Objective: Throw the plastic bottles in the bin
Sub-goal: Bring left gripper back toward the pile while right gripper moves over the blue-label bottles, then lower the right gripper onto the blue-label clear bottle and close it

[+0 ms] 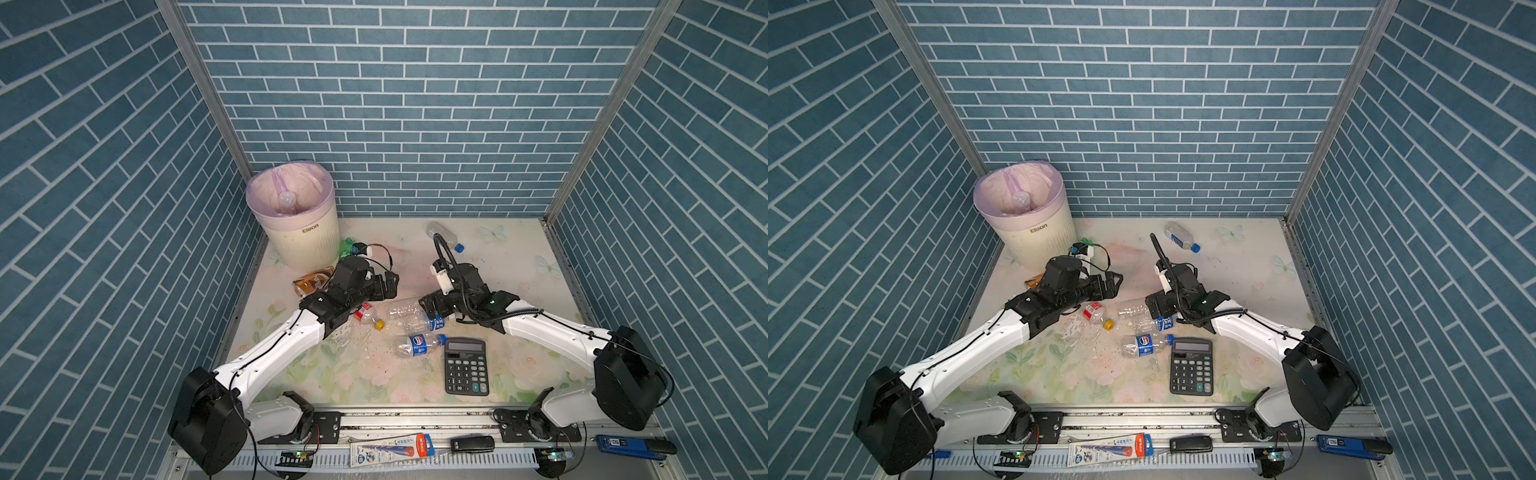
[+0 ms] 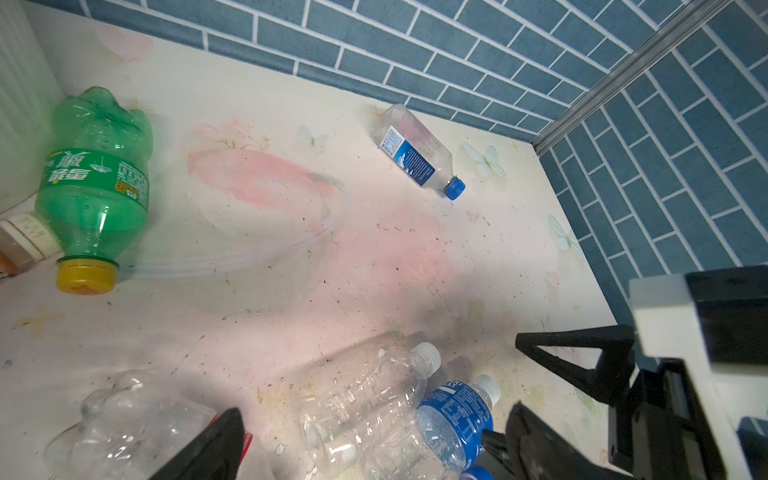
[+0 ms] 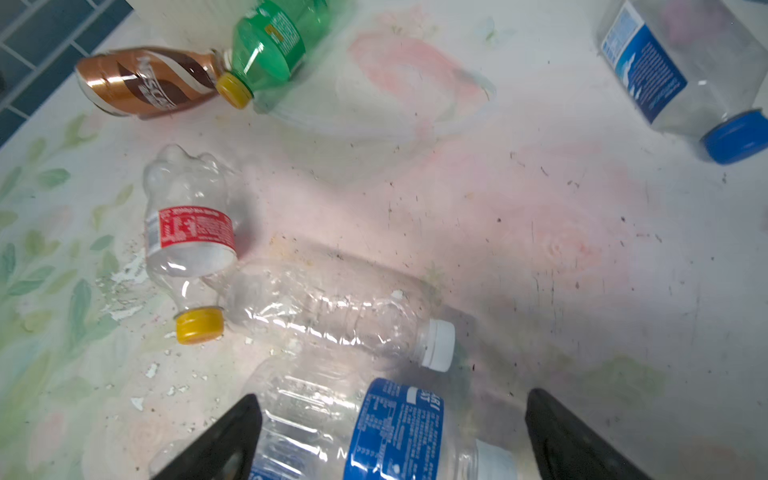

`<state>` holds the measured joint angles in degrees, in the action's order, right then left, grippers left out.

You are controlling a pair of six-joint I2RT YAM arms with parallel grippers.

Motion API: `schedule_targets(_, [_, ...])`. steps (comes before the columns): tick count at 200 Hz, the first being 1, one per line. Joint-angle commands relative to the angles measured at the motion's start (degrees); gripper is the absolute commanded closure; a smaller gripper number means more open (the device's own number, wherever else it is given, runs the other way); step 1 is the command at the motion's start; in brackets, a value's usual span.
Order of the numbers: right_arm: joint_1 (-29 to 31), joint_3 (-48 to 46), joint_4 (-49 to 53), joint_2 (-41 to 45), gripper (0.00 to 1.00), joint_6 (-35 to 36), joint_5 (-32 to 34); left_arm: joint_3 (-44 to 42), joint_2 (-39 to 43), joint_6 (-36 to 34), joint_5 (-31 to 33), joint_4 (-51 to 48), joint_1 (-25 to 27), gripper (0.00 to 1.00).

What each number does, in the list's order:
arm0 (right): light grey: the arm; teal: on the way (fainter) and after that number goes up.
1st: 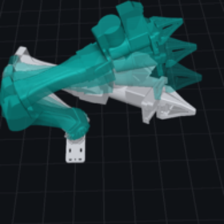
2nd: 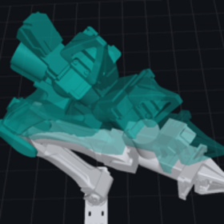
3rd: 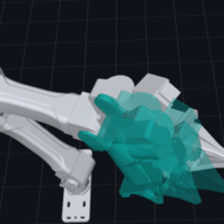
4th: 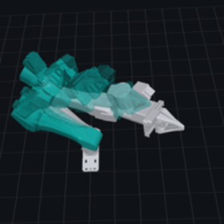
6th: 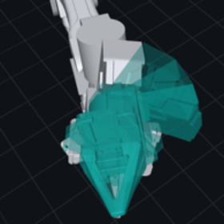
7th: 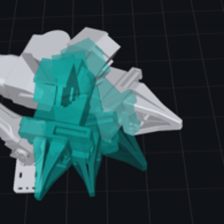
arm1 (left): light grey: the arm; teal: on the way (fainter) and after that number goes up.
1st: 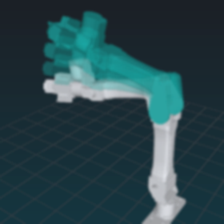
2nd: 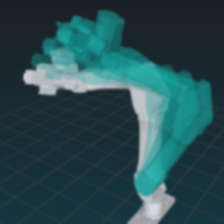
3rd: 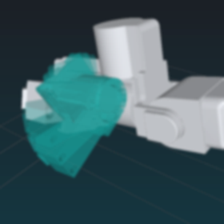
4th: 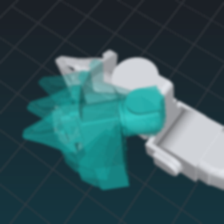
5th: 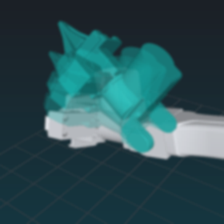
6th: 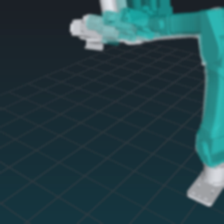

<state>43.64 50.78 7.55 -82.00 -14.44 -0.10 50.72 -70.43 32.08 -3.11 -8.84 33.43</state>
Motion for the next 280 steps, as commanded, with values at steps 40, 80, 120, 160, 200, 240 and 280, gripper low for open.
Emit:
schedule_targets(40, [-0.20, -6.31, 1.44, 2.68, 0.01, -3.65, 2.88, -2.71, -1.68, 0.71, -1.28, 1.81, 1.73, 0.01])
schedule_targets(80, [-0.19, -9.26, 0.70, 5.72, 0.01, -3.37, 1.89, -3.56, -2.35, 0.79, -1.38, 2.15, 1.81, 0.01])
schedule_targets(120, [0.55, -9.59, 3.15, 5.28, 0.01, -2.34, 3.80, -3.89, -2.31, 0.61, -0.93, 2.20, 1.81, 0.01])
schedule_targets(160, [1.33, -10.27, 2.49, 4.96, 0.01, -2.88, 3.33, -4.19, -2.25, 0.61, -0.76, 2.27, 1.81, 0.01])
schedule_targets(200, [2.25, -10.71, 1.86, 3.82, 0.01, -3.29, 2.97, -4.18, -2.56, 0.45, -0.58, 2.23, 1.81, 0.01])
schedule_targets(240, [2.66, -10.95, 1.20, 2.84, 0.01, -3.66, 3.00, -4.31, -2.51, 0.36, -0.25, 2.15, 1.82, 0.01])
schedule_targets(280, [2.68, -10.11, 0.69, 0.68, 0.01, -3.93, 4.31, -4.29, -2.78, 0.36, -0.22, 1.99, 1.84, 0.01])
